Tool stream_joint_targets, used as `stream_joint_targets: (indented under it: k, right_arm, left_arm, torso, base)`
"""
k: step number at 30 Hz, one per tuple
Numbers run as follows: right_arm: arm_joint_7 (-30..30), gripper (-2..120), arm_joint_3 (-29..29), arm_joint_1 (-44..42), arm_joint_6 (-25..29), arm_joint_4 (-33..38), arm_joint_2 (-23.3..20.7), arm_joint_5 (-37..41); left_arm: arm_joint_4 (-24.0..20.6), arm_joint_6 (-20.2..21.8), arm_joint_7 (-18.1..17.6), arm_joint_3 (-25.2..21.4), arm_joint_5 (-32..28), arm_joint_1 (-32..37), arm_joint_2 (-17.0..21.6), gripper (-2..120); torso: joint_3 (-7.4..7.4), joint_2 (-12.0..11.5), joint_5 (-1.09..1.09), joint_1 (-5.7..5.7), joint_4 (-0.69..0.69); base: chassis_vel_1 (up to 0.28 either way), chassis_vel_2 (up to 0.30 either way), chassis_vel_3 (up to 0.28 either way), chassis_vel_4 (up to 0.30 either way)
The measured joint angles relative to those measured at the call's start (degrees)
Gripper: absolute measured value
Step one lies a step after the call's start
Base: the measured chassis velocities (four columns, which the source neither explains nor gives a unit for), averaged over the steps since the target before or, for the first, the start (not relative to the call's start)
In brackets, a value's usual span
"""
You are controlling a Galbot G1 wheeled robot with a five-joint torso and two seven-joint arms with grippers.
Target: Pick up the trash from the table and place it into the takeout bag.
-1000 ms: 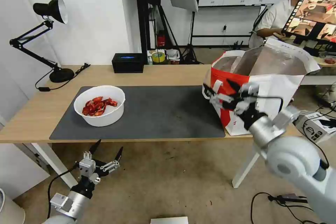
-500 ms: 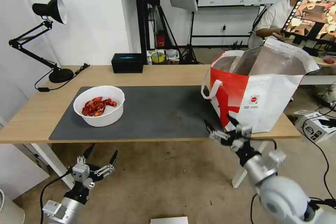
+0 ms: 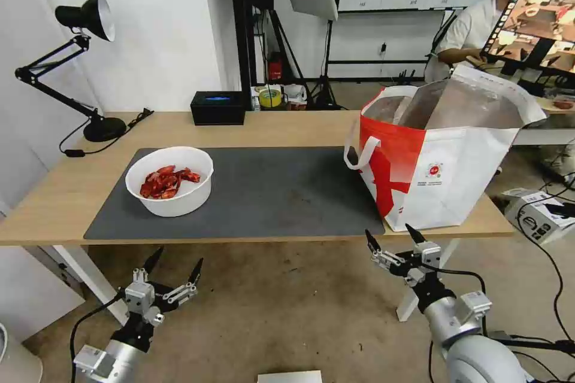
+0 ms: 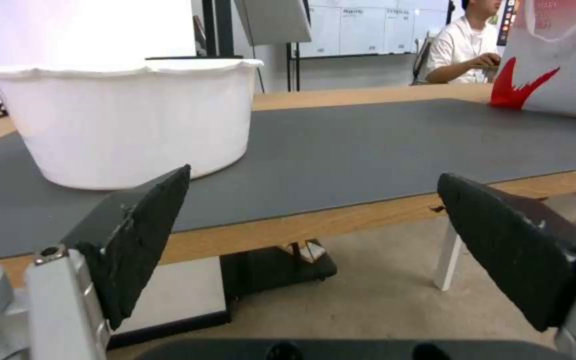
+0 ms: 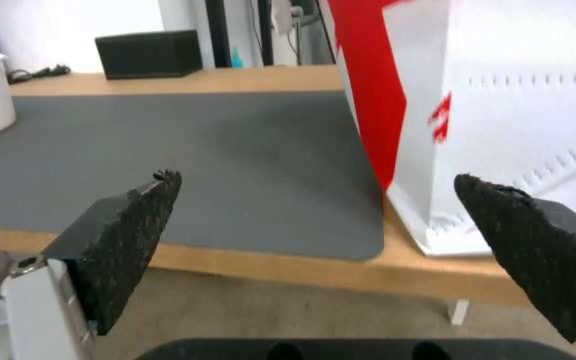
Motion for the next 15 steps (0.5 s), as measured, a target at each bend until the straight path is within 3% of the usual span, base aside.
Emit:
stream_joint_targets:
  k: [15]
  right_arm:
    - [0.54, 100, -1.84, 1.34, -1.54, -2.29, 0.59, 0.00]
  left_arm:
    - [0.57, 0.11, 0.04, -0.16, -0.14, -0.51, 0.37, 100]
  torso:
    - [0.00, 0.00, 0.00, 0.00, 0.00]
  base:
    - [0.000, 0.000, 0.000, 0.000]
